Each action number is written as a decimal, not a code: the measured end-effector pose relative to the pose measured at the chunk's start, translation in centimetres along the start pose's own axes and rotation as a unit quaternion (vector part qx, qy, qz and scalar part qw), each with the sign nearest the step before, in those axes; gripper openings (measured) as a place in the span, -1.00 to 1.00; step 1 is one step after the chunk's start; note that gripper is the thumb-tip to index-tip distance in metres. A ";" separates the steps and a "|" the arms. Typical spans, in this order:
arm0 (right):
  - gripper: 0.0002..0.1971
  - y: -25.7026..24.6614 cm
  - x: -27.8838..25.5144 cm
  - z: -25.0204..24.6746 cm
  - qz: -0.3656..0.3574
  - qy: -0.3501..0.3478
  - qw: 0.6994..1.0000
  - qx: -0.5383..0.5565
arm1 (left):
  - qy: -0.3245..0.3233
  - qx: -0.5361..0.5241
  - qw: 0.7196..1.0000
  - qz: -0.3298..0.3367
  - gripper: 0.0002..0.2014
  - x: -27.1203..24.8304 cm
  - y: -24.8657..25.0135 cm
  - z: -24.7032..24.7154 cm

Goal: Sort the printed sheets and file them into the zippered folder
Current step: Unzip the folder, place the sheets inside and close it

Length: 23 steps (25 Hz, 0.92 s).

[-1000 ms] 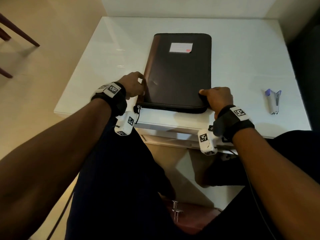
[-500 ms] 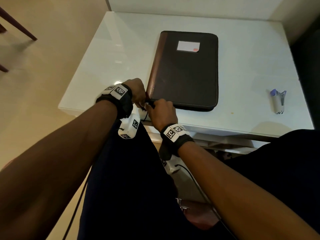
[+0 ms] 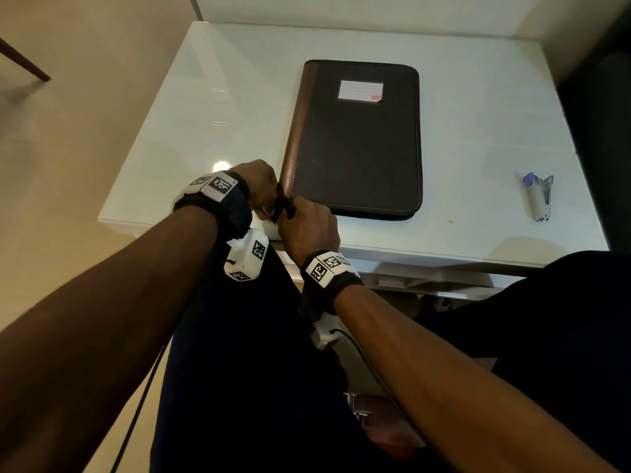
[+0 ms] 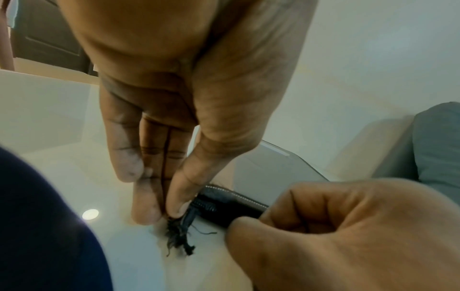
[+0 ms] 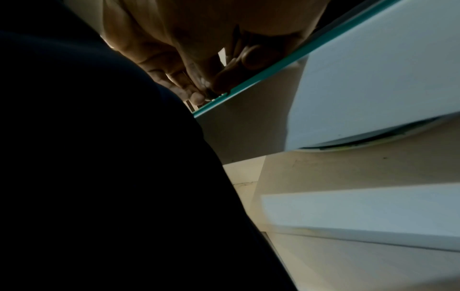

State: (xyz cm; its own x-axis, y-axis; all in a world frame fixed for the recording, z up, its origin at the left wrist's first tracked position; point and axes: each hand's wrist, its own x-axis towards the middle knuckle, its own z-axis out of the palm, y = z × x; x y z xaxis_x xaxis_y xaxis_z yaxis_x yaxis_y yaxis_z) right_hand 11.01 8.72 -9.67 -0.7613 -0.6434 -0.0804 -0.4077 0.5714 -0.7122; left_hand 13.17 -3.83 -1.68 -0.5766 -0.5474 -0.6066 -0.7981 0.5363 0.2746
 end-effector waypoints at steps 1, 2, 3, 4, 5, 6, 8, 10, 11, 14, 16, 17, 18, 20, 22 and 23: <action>-0.75 0.2 0.0 0.0 0.001 0.006 1.000 0.007 | -0.001 0.001 1.000 -0.002 -0.63 0.1 0.0 0.1; -0.76 0.4 0.0 0.0 0.004 0.008 1.000 0.012 | 0.000 0.004 1.000 -0.006 -0.64 0.1 0.1 0.2; -0.77 0.5 0.0 -0.1 0.008 0.011 1.000 0.013 | 0.001 0.009 1.000 -0.009 -0.65 0.3 0.1 0.2; -0.79 0.7 0.0 -0.2 0.013 0.016 1.000 0.012 | 0.002 0.019 1.000 -0.009 -0.65 0.4 0.2 0.3; -0.80 1.0 0.0 -0.5 0.016 0.023 1.000 0.009 | 0.003 0.028 1.000 -0.010 -0.64 0.6 0.3 0.4; -0.80 1.4 -0.1 -0.7 0.019 0.034 0.999 0.003 | 0.004 0.037 0.999 -0.012 -0.63 0.7 0.3 0.4; -0.80 2.5 -0.3 -1.5 0.022 0.054 0.998 -0.003 | 0.008 0.056 0.998 -0.014 -0.62 0.9 0.4 0.4; -0.79 3.9 -0.7 -2.5 0.034 0.070 0.997 0.001 | 0.009 0.082 0.996 -0.017 -0.62 0.9 0.6 0.4; -0.79 4.5 -0.8 -3.0 0.042 0.078 0.996 0.003 | 0.009 0.091 0.996 -0.017 -0.63 1.0 0.6 0.3; -0.79 6.3 -1.3 -4.5 0.057 0.104 0.993 0.005 | 0.001 0.107 0.994 -0.029 -0.68 1.0 0.9 0.3; -0.79 7.3 -1.6 -5.6 0.073 0.114 0.991 0.007 | 0.005 0.142 0.990 -0.028 -0.79 1.0 1.3 0.3; -0.80 7.8 -1.7 -6.3 0.081 0.118 0.990 0.005 | 0.009 0.157 0.987 -0.027 -0.85 1.1 1.5 0.4; -0.80 8.2 -1.8 -6.9 0.088 0.122 0.989 0.002 | 0.016 0.159 0.987 -0.033 -0.85 1.2 1.6 0.5; -0.80 9.1 -2.2 -8.4 0.106 0.134 0.985 -0.002 | 0.034 0.154 0.987 -0.036 -0.82 0.9 2.2 0.6; -0.80 10.1 -2.4 -9.5 0.120 0.138 0.983 -0.007 | 0.044 0.144 0.988 -0.037 -0.82 0.7 2.3 0.9; -0.80 10.7 -2.4 -10.1 0.123 0.139 0.983 -0.012 | 0.052 0.140 0.988 -0.036 -0.82 0.8 2.4 1.0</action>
State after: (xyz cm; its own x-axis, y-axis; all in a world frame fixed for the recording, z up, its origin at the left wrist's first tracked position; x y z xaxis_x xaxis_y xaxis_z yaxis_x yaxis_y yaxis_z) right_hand 3.39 21.52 -10.12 -0.9454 -0.3217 -0.0529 -0.2024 0.7061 -0.6785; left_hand 11.00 -2.34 -2.25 -0.5464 -0.6459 -0.5331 -0.7662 0.6426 0.0067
